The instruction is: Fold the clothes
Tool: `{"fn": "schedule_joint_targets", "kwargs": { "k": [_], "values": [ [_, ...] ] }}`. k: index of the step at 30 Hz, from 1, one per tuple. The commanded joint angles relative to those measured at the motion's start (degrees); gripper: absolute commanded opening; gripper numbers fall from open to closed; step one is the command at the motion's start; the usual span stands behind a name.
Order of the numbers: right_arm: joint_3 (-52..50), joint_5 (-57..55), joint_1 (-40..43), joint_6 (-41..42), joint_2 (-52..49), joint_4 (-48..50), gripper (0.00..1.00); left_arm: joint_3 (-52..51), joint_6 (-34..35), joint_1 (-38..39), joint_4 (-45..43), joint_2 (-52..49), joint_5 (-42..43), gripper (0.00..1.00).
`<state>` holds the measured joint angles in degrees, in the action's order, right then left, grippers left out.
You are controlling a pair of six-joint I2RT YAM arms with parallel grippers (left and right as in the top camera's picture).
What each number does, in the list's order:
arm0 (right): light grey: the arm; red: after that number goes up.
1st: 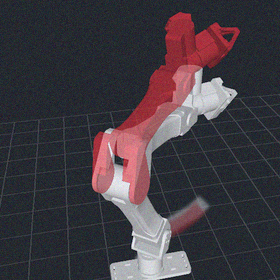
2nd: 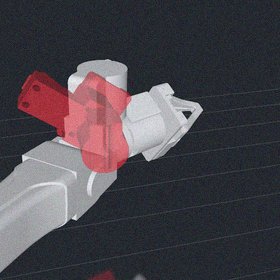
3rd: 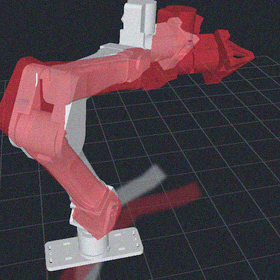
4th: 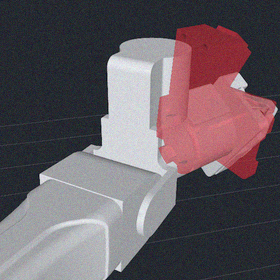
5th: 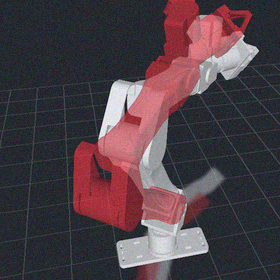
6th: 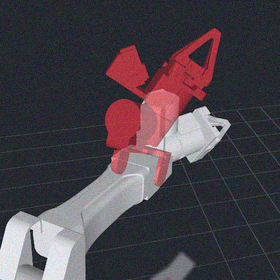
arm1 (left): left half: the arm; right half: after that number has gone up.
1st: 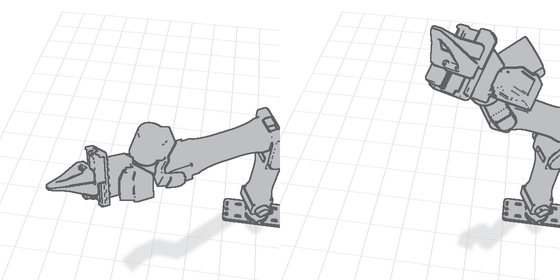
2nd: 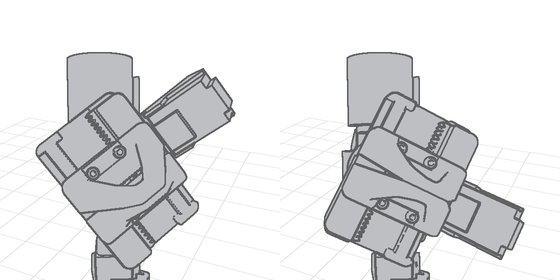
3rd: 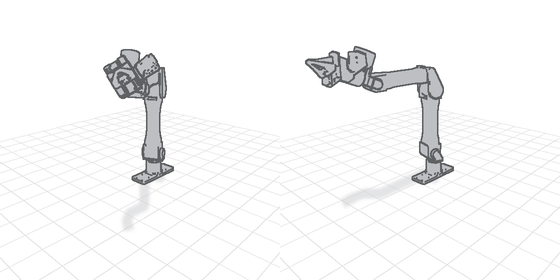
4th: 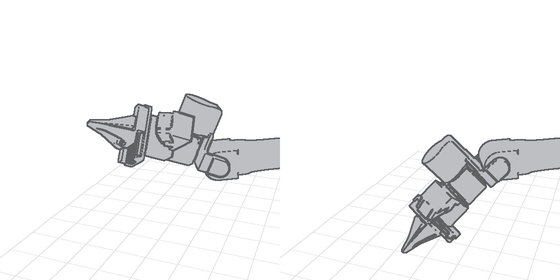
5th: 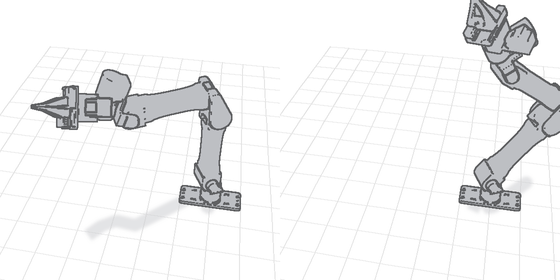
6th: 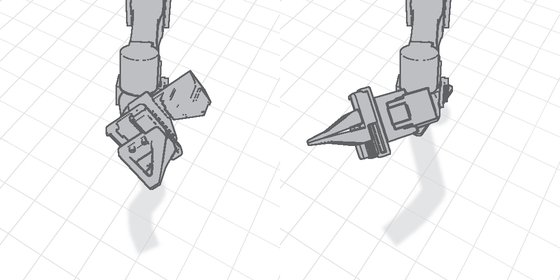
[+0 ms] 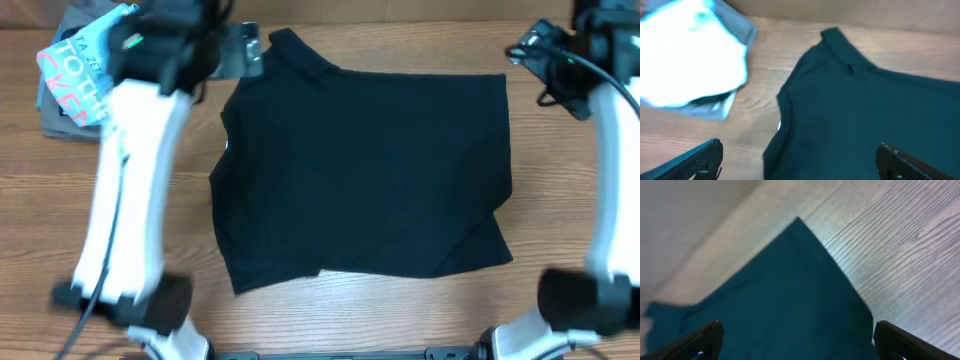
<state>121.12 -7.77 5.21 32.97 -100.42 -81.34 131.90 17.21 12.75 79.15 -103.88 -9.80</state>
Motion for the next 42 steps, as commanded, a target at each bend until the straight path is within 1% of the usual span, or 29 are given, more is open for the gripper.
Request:
{"fn": "schedule_joint_targets", "kwargs": {
  "k": [1,5,9,10,12,17,22,25,28,32,37,42],
  "values": [
    [1.97,3.58,0.13,0.20,7.26,-2.34,1.00,1.46,3.80,0.39,4.57,7.43,0.70,1.00],
    [1.97,4.44,0.13,0.20,13.55,-7.61,1.00,1.46,5.25,0.39,10.97,13.35,0.76,1.00],
    [1.97,5.11,0.11,0.17,16.94,-13.81,1.00,1.31,6.51,0.39,17.66,16.72,2.75,1.00],
    [1.97,5.11,0.11,0.17,17.46,-15.50,1.00,0.31,4.02,0.44,17.66,17.73,6.45,1.00],
    [1.01,7.48,0.11,-2.10,18.75,-15.72,1.00,-1.86,3.78,0.44,17.64,19.52,9.97,1.00],
    [-2.25,9.86,0.11,-2.12,22.93,-15.72,1.00,-8.92,4.66,0.44,17.66,24.87,8.74,1.00],
    [-8.28,10.80,0.11,-2.14,29.22,-15.72,1.00,-18.91,7.17,0.44,17.64,33.33,7.54,1.00],
    [-14.32,11.08,0.11,-2.14,32.37,-15.67,1.00,-26.64,7.26,0.44,17.64,37.51,11.28,1.00],
    [-21.33,11.10,0.11,-2.14,34.16,-15.02,1.00,-35.01,7.28,0.44,17.64,39.65,14.34,1.00],
    [-30.03,11.13,0.11,-2.14,34.42,-13.05,1.00,-46.88,7.30,0.44,16.96,39.78,14.12,1.00],
    [-42.05,12.26,0.11,-2.12,34.07,-6.82,1.00,-61.75,10.03,0.44,11.21,38.82,15.06,1.00],
    [-53.75,12.68,0.11,-1.44,33.57,0.57,1.00,-74.29,10.05,0.44,3.19,38.12,20.04,1.00]
  ]
}}
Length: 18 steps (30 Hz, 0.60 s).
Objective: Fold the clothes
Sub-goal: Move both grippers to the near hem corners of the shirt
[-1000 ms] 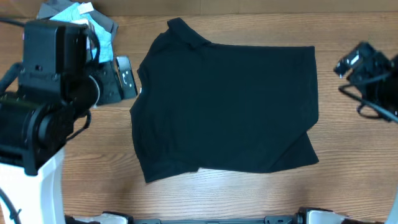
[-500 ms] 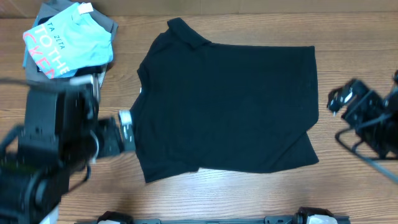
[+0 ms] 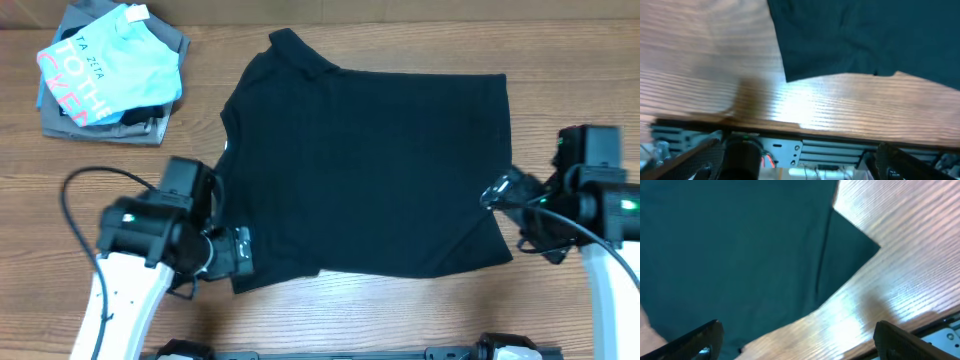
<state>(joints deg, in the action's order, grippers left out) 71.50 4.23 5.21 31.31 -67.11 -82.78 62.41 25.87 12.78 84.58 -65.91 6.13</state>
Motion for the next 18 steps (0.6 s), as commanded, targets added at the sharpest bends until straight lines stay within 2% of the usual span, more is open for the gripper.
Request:
{"fn": "schedule_joint_targets", "kwargs": {
  "k": [1,8,15,18],
  "values": [
    [-6.08,1.33,0.11,0.31,0.02,3.54,1.00,-7.13,1.42,0.42,-4.15,-0.04,4.92,1.00],
    [-18.25,5.88,0.13,0.39,-2.34,14.91,1.00,-18.71,2.64,0.42,-15.17,-4.48,8.31,1.00],
    [-23.12,5.46,0.13,2.84,-4.33,20.28,1.00,-20.15,1.84,0.42,-22.25,-10.95,7.37,1.00],
    [-23.26,5.27,0.13,3.02,-4.90,20.98,1.00,-20.15,1.29,0.42,-24.92,-13.88,6.80,0.85]
  ]
}}
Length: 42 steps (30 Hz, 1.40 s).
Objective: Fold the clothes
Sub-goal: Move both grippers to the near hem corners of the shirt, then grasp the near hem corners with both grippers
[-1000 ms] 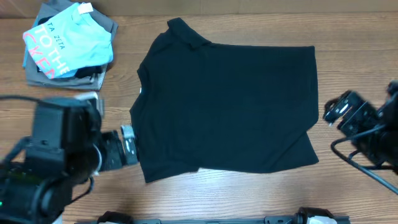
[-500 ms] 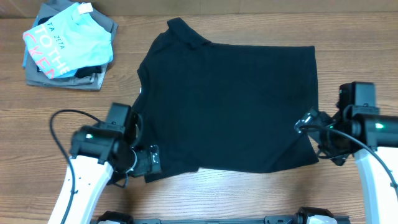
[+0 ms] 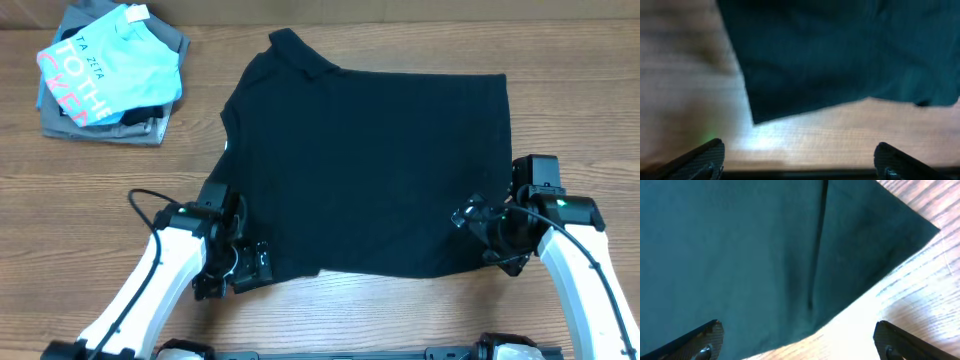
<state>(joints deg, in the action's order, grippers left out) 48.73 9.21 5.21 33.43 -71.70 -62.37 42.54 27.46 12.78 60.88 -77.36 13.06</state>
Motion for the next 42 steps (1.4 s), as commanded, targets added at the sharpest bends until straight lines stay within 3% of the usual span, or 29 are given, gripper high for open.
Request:
{"fn": "schedule_joint_targets", "kwargs": {
  "k": [1,8,15,18,20,33,42],
  "values": [
    [-0.48,-0.22,0.13,0.87,-0.39,0.59,1.00,-0.28,-0.37,0.42,-1.62,-3.26,-0.20,0.79],
    [-0.76,-2.73,0.13,1.33,-0.39,0.68,1.00,-0.28,-0.70,0.42,-4.59,-10.23,-0.15,0.76],
    [-1.55,-2.73,0.13,2.89,-0.39,0.90,1.00,-0.28,-1.92,0.42,-5.22,-12.02,-0.15,0.57],
    [-3.85,-2.84,0.13,4.42,-0.46,1.73,1.00,-0.28,-2.45,0.42,-5.18,-12.02,-0.13,0.39],
    [-5.25,-3.45,0.13,5.70,-0.46,2.64,1.00,-0.28,-2.82,0.42,-5.03,-12.04,-0.11,0.04],
    [-8.31,-8.33,0.13,12.31,-0.50,4.81,1.00,-0.28,-3.69,-0.44,-4.79,-12.02,-0.11,0.04],
    [-11.93,-10.47,0.33,16.39,-0.50,8.39,0.83,-0.28,-4.79,-0.44,-4.74,-12.02,-0.09,0.04]
  ]
}}
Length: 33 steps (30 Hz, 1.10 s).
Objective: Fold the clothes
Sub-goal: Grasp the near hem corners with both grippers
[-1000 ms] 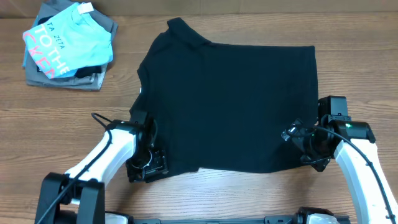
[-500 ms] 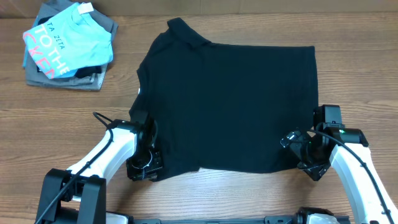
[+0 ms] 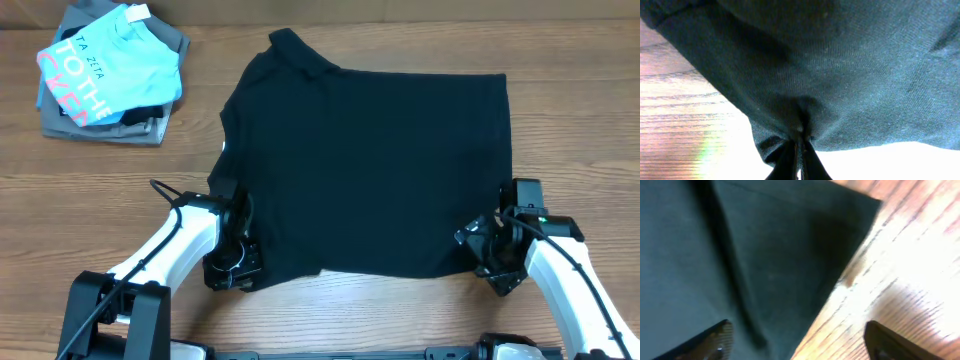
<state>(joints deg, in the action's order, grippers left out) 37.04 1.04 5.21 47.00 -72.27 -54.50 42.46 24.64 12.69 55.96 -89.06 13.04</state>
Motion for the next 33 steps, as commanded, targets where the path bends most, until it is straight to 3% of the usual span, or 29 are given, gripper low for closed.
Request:
{"fn": "schedule_joint_targets", "kwargs": {
  "k": [1,11,19,24,33],
  "values": [
    [-0.24,-2.43,0.63,2.82,0.07,0.76,0.82,-0.20,-1.97,-0.35,0.26,-0.33,-0.09,0.04],
    [-0.26,-2.21,7.96,0.76,-1.14,1.09,0.80,-0.20,-1.97,-0.35,0.28,-0.33,-0.07,0.04],
    [-0.31,0.79,8.33,-0.46,-6.97,3.10,0.79,-0.20,-2.08,-0.35,0.20,-0.33,-0.04,0.04],
    [-0.31,1.64,8.33,-0.28,-10.84,4.79,0.65,-0.20,-2.23,-0.35,0.26,-0.33,0.13,0.04],
    [-0.07,1.62,8.37,1.60,-11.37,4.42,0.04,-0.17,-2.40,-0.35,1.42,-0.24,1.42,0.04]
  ]
}}
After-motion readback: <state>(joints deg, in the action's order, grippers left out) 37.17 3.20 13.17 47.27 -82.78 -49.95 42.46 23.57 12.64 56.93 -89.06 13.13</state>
